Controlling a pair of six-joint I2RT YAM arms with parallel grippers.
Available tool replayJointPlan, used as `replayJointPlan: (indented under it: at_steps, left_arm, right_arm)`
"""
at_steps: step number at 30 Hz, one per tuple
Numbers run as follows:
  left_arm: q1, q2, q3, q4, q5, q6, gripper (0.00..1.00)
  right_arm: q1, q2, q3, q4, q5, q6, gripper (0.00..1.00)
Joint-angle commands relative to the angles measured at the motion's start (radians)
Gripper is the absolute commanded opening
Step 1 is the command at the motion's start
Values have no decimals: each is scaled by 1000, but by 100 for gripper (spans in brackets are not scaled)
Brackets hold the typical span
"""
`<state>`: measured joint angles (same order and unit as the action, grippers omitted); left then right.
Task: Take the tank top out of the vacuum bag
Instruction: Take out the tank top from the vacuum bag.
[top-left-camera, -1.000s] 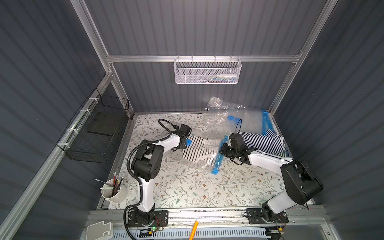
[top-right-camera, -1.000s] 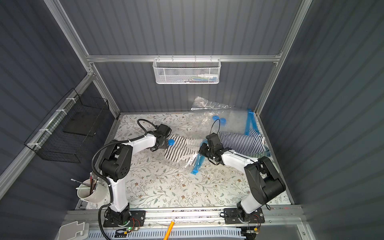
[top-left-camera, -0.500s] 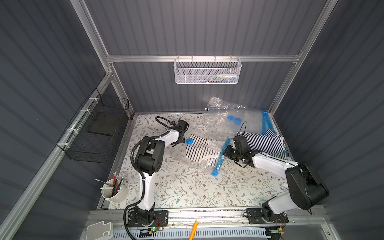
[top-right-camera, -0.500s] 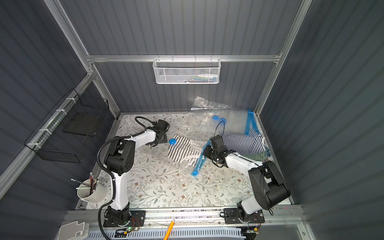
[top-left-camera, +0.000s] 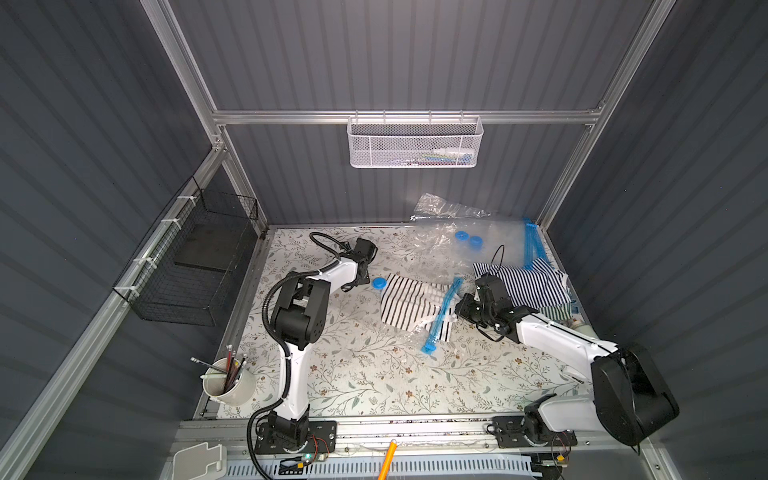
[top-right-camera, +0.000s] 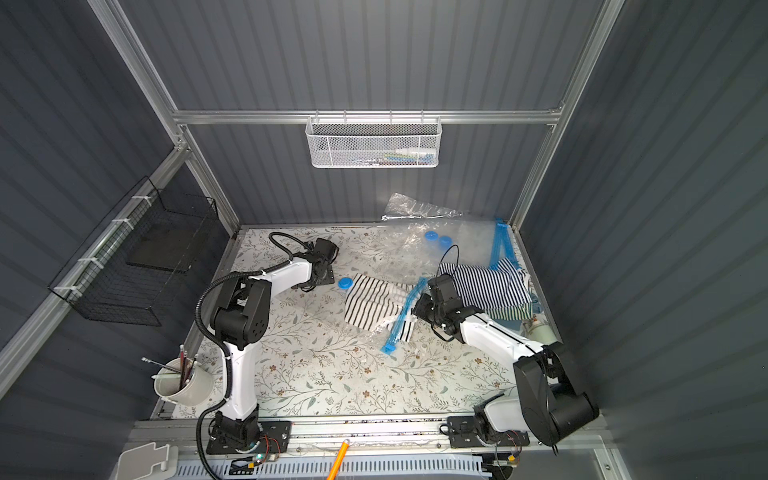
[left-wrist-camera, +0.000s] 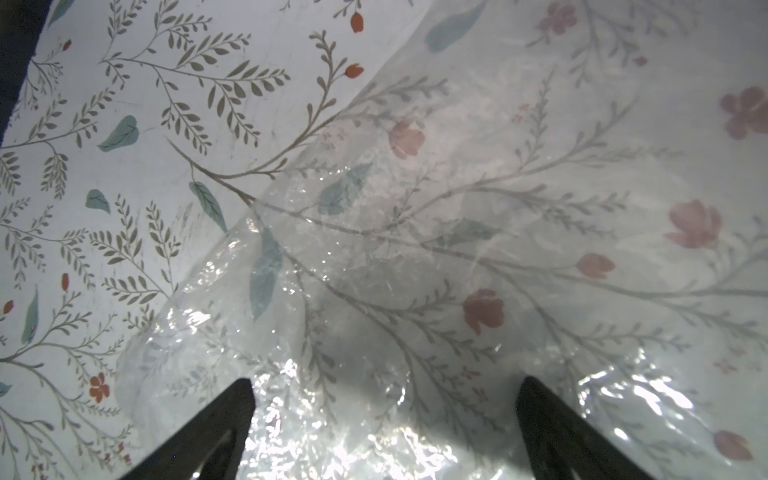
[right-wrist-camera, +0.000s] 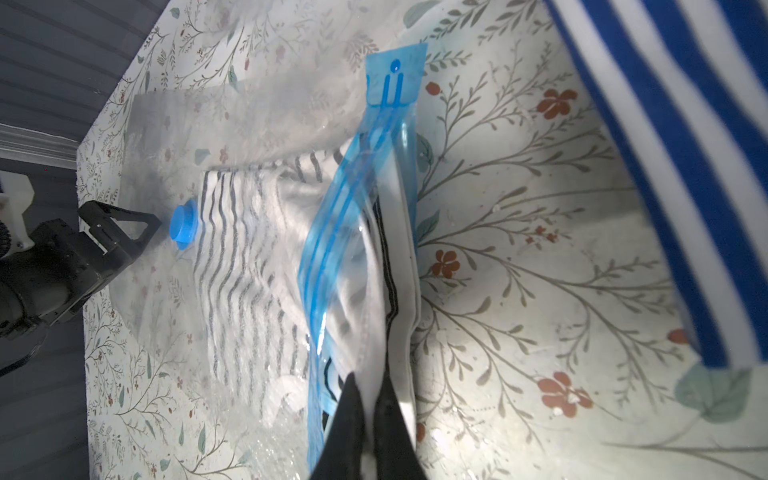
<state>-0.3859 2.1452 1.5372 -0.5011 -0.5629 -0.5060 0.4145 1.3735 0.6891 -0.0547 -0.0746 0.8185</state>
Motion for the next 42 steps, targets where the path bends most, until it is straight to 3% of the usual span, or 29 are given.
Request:
replayJointPlan:
  at_steps: [1, 2, 4, 6, 7, 10, 12, 18, 23, 24, 27, 29, 36, 42]
  left_arm:
    - [10, 55, -6, -58, 14, -1, 100]
    - [10, 52, -6, -55, 19, 2, 100]
    - [10, 48, -7, -52, 28, 7, 100]
    - [10, 46, -8, -51, 32, 10, 100]
    - [10, 46, -8, -49, 32, 13, 100]
    - [10, 52, -5, -49, 37, 21, 100]
    - [10, 56, -2, -49, 45, 23, 100]
    - [9, 55, -9, -45, 60, 22, 100]
    - [9, 50, -21, -38, 71, 22, 100]
    - [9, 51, -22, -36, 73, 23, 100]
    - [9, 58, -18, -39, 80, 23, 100]
    - [10, 58, -18, -38, 78, 23, 100]
    - [10, 78, 6, -46, 69, 35, 100]
    - [10, 92, 13, -45, 63, 25, 100]
  right_arm:
    - [-4, 31, -17, 12, -31, -3, 22]
    - [-5, 38, -27, 24, -35, 4, 41]
    - [-7, 38, -49, 46, -42, 14, 44]
    - [-8, 31, -80, 78, -54, 23, 61]
    - [-8, 29, -94, 89, -58, 29, 65]
    - [-9, 38, -120, 132, -91, 29, 66]
    - [-10, 56, -126, 138, -97, 30, 72]
    - [-26, 162, -169, 340, -211, 75, 71]
    - [-22, 281, -201, 568, -330, 163, 58]
    - [-22, 298, -200, 577, -335, 173, 52]
    - [-23, 310, -217, 597, -317, 192, 13]
    - [-24, 281, -234, 576, -284, 188, 0]
    - [-33, 115, -208, 312, -149, 95, 0]
    - [-40, -83, -56, -141, 72, -113, 0]
